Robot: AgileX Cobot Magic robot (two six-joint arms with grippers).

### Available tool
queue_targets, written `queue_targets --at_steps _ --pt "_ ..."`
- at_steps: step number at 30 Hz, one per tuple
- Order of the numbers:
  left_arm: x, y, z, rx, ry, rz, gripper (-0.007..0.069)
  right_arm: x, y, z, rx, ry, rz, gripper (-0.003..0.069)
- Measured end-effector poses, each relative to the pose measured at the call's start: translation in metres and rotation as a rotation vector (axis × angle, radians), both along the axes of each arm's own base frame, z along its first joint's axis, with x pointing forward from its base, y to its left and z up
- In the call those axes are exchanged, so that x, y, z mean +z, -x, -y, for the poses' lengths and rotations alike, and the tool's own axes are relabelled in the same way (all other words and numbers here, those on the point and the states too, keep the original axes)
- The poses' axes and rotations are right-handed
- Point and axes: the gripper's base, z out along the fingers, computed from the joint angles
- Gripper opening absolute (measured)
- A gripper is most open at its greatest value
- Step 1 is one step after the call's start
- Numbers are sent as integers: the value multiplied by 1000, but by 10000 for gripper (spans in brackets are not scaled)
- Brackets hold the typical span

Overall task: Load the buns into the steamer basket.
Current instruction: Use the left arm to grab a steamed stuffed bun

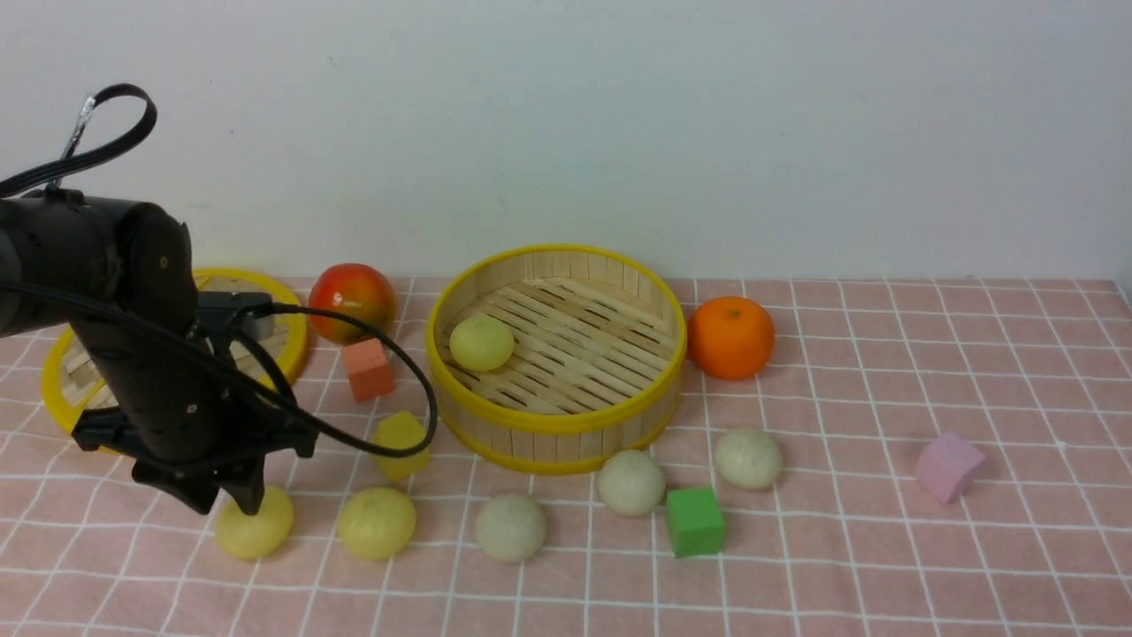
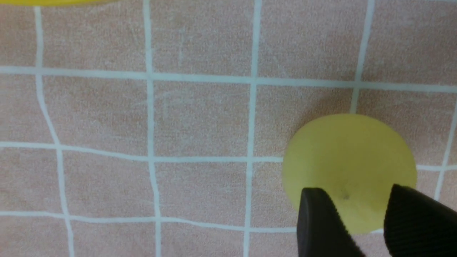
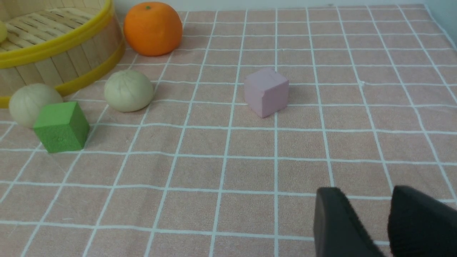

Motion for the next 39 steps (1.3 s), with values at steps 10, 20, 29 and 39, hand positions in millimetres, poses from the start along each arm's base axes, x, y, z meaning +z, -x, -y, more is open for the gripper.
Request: queue_targets --at_steps 10,20,29,39 --pt "1 -2 -4 7 -2 17 278 0 0 0 0 0 0 239" --pt "-14 -6 -2 0 17 -2 278 0 0 0 0 0 0 239" --pt "-15 -7 -1 3 24 -1 273 0 0 0 0 0 0 239" --pt "-15 -8 1 20 52 11 126 0 0 0 0 0 0 239"
